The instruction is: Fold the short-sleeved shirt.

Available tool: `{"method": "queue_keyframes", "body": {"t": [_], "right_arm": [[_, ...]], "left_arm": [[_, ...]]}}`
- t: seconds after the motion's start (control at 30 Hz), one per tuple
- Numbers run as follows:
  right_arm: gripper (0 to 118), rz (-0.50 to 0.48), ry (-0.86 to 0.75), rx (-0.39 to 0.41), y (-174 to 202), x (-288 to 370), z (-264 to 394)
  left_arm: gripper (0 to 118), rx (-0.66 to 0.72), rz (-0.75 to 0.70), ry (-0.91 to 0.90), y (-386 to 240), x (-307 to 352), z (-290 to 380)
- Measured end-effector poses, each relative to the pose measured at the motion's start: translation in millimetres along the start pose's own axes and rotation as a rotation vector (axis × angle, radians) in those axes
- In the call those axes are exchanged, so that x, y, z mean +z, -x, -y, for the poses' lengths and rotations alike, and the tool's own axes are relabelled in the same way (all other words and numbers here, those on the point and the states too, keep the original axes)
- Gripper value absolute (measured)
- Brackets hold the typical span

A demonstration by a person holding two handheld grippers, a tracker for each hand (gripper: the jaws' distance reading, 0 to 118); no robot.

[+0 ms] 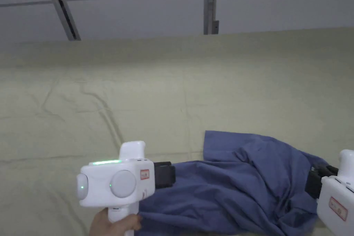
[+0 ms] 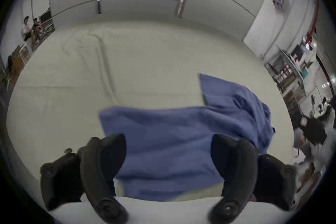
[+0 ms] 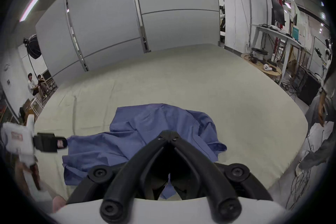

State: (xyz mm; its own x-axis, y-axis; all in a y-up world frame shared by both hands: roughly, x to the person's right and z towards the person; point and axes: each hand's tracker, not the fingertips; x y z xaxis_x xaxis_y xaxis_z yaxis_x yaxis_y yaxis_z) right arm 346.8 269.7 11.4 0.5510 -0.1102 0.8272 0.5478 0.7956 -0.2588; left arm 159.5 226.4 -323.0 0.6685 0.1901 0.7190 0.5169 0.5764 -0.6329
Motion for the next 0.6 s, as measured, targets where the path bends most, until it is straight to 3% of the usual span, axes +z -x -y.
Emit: {"method": "queue_keyframes", "body": {"t": [0.13,0.3,0.37,0.4,0.47,0.5,0.53,0.57,0.6], "right_arm": [[0,0.016,0.03,0.015,-2,-13,4],[0,0.045,0.089,0.008,-10,-29,16],[0,0.063,0.109,0.009,-14,-34,21],[0,0.063,0.115,0.005,-16,-35,22],[0,0.072,0.125,-0.015,-21,-38,24],[0,0.072,0.128,-0.029,-23,-40,24],[0,0.072,0.131,-0.041,-24,-41,24],[0,0.072,0.13,-0.048,-26,-42,24],[0,0.068,0.131,-0.053,-27,-43,23]], "left_arm": [[95,0.063,-0.143,0.056,52,-46,-29],[95,0.188,-0.146,0.186,92,-107,-26],[94,0.15,-0.159,0.178,89,-120,-15],[93,0.06,-0.204,0.119,74,-111,-13],[71,-0.033,-0.243,0.115,60,-104,-13],[54,-0.039,-0.224,0.095,55,-101,-13],[28,-0.053,-0.244,0.087,52,-99,-12],[16,-0.056,-0.231,0.095,49,-100,-11],[15,-0.085,-0.263,0.114,49,-106,-15]]}}
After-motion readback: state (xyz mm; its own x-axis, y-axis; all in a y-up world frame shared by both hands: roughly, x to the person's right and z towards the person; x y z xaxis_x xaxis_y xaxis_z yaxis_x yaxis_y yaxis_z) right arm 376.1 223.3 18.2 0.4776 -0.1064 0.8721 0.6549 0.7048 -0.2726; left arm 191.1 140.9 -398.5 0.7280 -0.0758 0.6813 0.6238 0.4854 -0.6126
